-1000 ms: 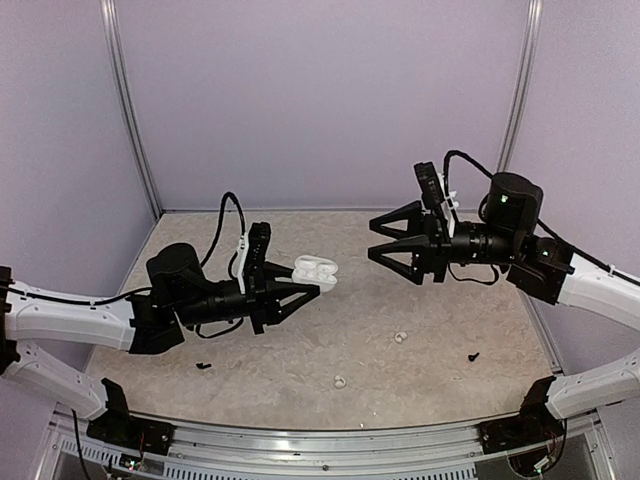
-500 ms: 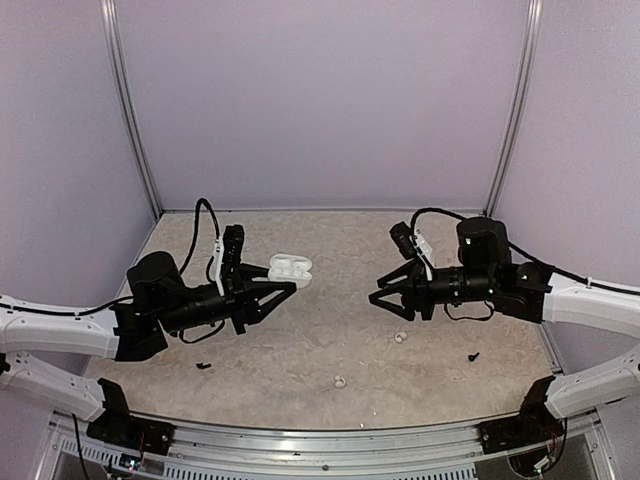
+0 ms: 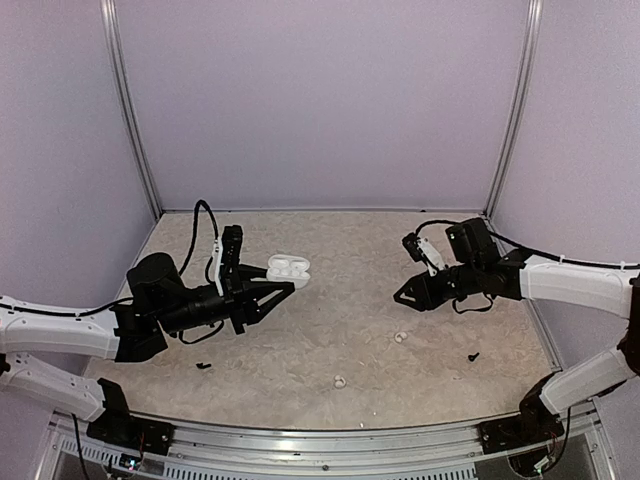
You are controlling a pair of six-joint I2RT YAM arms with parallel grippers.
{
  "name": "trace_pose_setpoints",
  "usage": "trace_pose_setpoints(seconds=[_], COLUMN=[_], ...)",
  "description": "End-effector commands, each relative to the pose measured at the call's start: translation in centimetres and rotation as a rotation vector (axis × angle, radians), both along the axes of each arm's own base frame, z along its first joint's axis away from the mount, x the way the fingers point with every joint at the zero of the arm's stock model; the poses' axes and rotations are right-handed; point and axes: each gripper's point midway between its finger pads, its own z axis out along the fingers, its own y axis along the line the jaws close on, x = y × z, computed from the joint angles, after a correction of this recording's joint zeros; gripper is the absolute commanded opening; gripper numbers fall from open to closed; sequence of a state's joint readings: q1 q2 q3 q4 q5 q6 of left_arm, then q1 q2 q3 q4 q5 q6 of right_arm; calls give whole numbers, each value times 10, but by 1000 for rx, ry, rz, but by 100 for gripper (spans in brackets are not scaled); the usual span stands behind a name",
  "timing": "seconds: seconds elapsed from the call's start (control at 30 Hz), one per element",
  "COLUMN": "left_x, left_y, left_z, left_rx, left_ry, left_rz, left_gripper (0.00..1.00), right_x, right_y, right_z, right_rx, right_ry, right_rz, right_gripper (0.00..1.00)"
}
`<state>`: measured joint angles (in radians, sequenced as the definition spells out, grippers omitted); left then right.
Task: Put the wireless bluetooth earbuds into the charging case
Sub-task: Pick up the left earbud from the center of the board.
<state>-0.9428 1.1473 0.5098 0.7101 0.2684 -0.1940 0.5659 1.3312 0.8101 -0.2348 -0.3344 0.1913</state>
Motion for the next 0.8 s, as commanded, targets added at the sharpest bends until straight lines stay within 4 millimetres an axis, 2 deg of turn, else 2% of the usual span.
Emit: trace_pose_setpoints(seconds=[0.0, 0.17, 0.27, 0.37, 0.77], left_x=[1, 0, 1, 1, 2], left_y=[5, 5, 6, 8, 8], left_z=[9, 6, 2, 4, 3], left_rx=[-33, -28, -24, -33, -37], left_ry=[-26, -21, -13, -16, -10], left_rz=[14, 8, 10, 18, 16], left_gripper=[15, 15, 15, 15, 15], right_x=[-5, -19, -39, -57, -102], right_y=[0, 21, 43, 54, 86], right_z=[-19, -18, -16, -26, -65], right_rx=[47, 129, 119, 87, 18], right_ry=[118, 152, 130, 143, 232], right_rz=[14, 123, 218, 274, 345], right_gripper=[39, 39, 40, 40, 35])
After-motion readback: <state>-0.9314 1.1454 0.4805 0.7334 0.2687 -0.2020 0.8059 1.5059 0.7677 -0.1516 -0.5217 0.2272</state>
